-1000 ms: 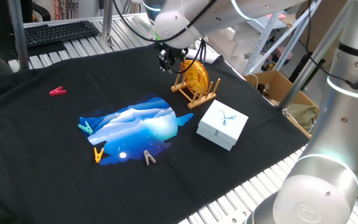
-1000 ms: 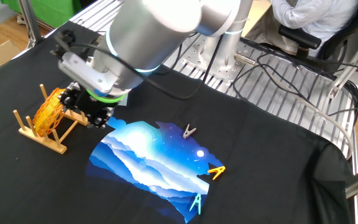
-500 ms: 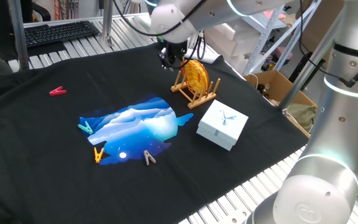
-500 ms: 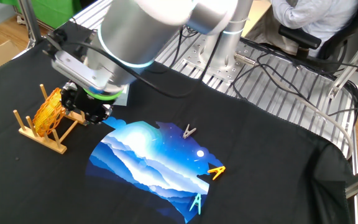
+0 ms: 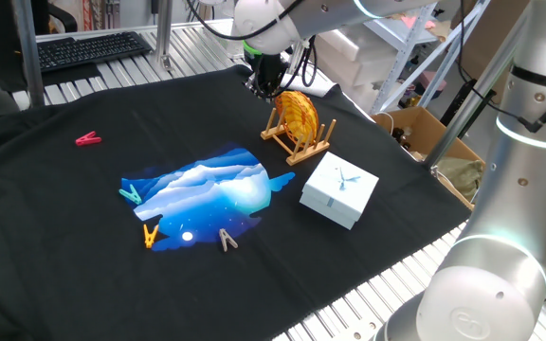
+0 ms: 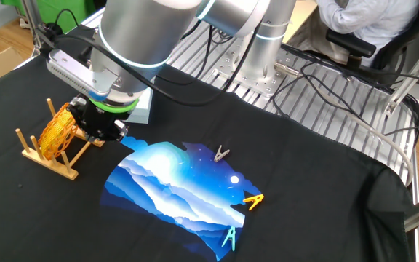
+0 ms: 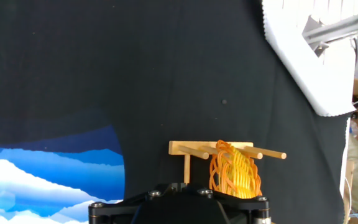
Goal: Take the dish off the dish rack
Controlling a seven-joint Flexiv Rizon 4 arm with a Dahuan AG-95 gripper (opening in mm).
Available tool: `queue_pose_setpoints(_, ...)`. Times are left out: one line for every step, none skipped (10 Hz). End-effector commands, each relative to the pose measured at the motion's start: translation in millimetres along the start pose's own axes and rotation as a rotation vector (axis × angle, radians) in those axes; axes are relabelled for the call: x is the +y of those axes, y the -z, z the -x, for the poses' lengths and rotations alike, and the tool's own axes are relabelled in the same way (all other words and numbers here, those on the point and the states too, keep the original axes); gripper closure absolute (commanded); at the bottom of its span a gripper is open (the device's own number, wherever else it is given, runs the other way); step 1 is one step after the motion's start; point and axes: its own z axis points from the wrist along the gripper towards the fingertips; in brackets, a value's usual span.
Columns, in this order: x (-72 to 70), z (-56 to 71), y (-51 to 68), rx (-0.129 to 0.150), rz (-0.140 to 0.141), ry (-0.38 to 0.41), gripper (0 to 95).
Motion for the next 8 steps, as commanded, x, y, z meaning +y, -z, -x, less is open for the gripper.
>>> queue_pose_setpoints(-0.1,-0.5,0.6,-0.008,0.004,0.002,95.0)
queue_pose_setpoints(-0.1,-0.5,0.6,-0.008,0.003,0.005,95.0)
queue_pose_setpoints(-0.1,-0.5,0.6,-0.007,-0.019,0.04,95.0)
queue_pose_setpoints(-0.1,-0.5,0.6,0.001,-0.036,0.059,95.0)
queue_pose_setpoints(-0.1,-0.5,0.6,0.004,-0.043,0.056,57.0)
queue_pose_setpoints(-0.1,-0.5,0.6,0.002,-0.043,0.059,57.0)
queue_pose_setpoints(-2.0,-1.6,0.2,-0.001,-0.053,0.075,57.0)
queue_pose_setpoints(-7.6,-5.4,-2.2,-0.006,-0.055,0.08,57.0)
